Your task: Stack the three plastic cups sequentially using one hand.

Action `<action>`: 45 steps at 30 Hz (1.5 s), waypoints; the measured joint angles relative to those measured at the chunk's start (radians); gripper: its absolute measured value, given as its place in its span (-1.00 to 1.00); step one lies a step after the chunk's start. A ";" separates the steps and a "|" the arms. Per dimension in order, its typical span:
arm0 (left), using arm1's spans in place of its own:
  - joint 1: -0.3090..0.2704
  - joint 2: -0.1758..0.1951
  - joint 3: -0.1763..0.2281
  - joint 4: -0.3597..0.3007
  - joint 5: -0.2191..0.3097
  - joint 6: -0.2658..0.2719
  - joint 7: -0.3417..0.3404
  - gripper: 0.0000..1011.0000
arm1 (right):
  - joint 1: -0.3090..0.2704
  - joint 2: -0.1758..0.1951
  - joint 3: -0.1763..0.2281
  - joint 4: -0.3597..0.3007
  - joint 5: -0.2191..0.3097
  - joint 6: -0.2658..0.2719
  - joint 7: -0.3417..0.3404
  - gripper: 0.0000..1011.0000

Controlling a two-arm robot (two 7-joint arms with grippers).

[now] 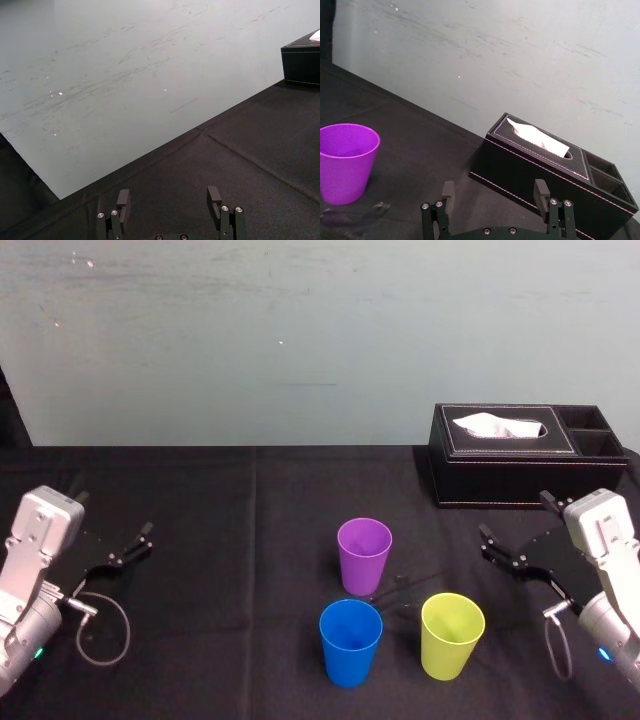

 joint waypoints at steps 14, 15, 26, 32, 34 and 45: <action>0.000 0.000 0.000 0.000 0.000 0.000 0.000 0.98 | -0.250 0.114 0.125 -0.244 0.080 0.063 0.020 0.98; 0.000 0.000 0.000 0.000 0.000 0.000 0.000 0.98 | -0.265 0.119 0.134 -0.255 0.088 0.068 0.020 0.98; 0.000 0.000 0.000 0.000 0.000 0.000 0.000 0.98 | -0.469 0.158 0.219 -0.384 0.208 0.163 0.067 0.98; 0.000 0.000 0.000 0.000 0.000 0.000 0.000 0.98 | -0.510 0.145 0.230 -0.404 0.238 0.181 0.095 0.98; 0.000 0.000 0.000 0.000 0.000 0.000 0.000 0.98 | -0.515 0.140 0.230 -0.409 0.241 0.183 0.103 0.98; 0.000 0.000 0.000 0.000 0.000 0.000 0.000 0.98 | -0.497 0.097 0.201 -0.419 0.232 0.206 0.149 0.98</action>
